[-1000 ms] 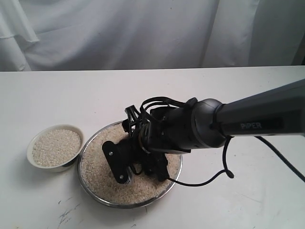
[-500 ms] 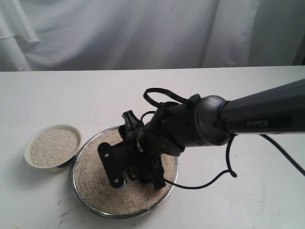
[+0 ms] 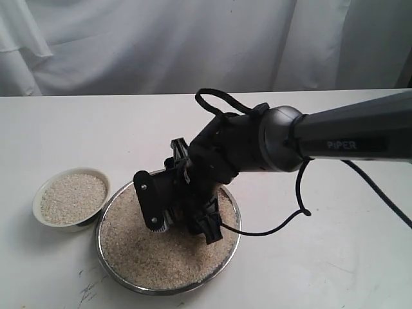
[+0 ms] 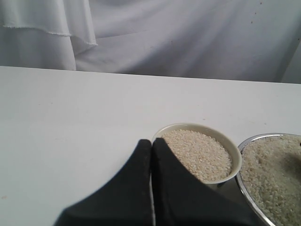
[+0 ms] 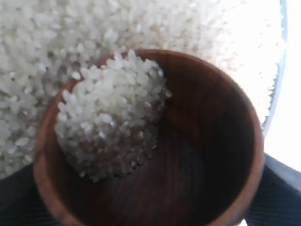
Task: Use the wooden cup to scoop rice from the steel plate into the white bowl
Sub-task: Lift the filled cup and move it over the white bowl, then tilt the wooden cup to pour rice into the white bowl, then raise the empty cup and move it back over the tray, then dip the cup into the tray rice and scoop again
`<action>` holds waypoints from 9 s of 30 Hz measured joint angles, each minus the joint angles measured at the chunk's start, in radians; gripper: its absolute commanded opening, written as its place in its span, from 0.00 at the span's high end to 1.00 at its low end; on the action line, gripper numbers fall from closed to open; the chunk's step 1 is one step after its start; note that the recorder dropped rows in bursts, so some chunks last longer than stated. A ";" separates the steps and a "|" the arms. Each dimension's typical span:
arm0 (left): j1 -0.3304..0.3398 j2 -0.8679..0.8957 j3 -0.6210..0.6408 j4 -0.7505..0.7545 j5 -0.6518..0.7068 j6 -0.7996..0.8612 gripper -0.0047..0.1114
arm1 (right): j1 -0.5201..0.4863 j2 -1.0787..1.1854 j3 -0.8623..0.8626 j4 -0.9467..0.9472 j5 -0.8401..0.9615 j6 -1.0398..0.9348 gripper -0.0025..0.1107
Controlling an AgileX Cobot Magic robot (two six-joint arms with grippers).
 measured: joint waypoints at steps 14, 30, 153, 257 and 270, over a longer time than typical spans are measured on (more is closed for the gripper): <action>0.000 0.000 0.000 0.000 0.000 0.000 0.96 | -0.003 -0.032 -0.123 -0.033 0.014 -0.032 0.98; 0.000 0.000 0.000 0.000 0.000 0.000 0.96 | -0.001 0.032 -0.351 0.002 0.061 -0.117 0.98; 0.000 0.000 0.000 0.000 0.000 0.000 0.96 | 0.239 0.341 -0.629 -1.524 -0.131 0.400 0.98; 0.000 0.000 0.000 0.000 0.000 0.000 0.96 | 0.119 0.171 -0.057 -1.564 0.001 0.748 0.98; 0.000 0.000 0.000 0.000 0.000 0.000 0.96 | 0.170 0.187 -0.029 -1.554 -0.012 0.751 0.98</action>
